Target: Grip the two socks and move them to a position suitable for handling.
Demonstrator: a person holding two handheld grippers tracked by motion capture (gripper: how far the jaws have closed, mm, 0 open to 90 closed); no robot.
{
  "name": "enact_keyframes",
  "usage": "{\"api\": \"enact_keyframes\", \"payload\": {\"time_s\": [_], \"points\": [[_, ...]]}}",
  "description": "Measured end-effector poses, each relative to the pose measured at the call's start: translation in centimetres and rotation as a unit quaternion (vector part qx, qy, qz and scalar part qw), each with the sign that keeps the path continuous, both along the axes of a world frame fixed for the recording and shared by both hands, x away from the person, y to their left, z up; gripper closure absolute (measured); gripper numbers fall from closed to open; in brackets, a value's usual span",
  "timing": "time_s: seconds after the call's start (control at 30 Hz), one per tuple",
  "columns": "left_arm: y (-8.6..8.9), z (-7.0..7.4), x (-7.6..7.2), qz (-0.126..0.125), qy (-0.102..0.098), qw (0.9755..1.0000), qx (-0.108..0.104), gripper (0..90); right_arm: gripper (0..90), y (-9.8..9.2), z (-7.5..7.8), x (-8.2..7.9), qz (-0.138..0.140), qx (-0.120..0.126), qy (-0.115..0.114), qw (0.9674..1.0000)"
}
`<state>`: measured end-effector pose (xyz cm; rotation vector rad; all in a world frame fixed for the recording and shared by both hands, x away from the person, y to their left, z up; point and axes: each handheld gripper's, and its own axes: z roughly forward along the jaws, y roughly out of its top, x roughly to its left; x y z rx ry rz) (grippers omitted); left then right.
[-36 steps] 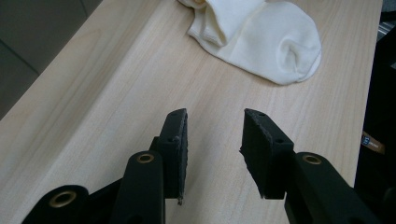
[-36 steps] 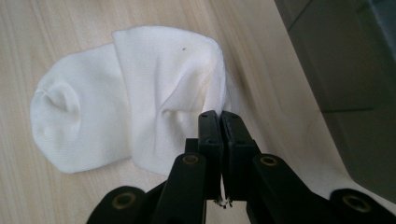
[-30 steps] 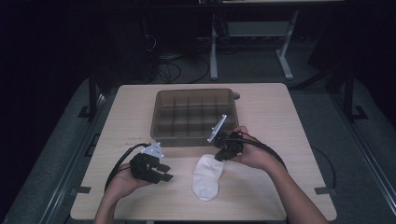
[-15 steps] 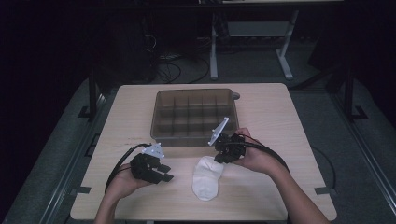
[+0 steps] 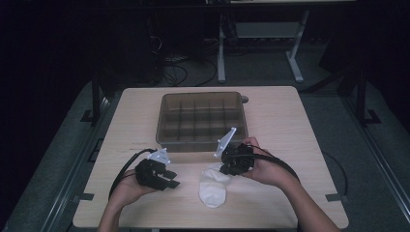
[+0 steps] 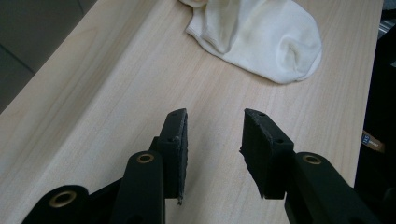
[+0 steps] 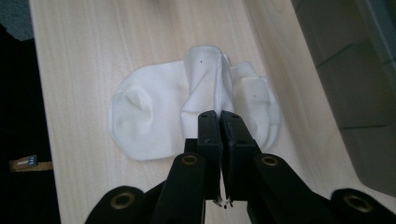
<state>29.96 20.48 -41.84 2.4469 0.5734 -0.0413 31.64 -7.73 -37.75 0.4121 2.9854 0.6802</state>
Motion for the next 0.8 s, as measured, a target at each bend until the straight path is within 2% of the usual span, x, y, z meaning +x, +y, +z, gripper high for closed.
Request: {"api": "enact_keyframes", "payload": {"time_s": [0.43, 0.8], "points": [[0.0, 0.0, 0.0, 0.001, 0.000, 1.0000, 0.001, 60.7, 85.4, 0.2, -1.2, -1.6, 0.018, 0.011, 0.011, 0.9997], [0.0, 0.0, 0.0, 0.001, -0.002, 1.0000, 0.002, 60.6, 84.5, 0.9, -3.4, -2.9, 0.035, 0.015, 0.043, 0.9983]]}}
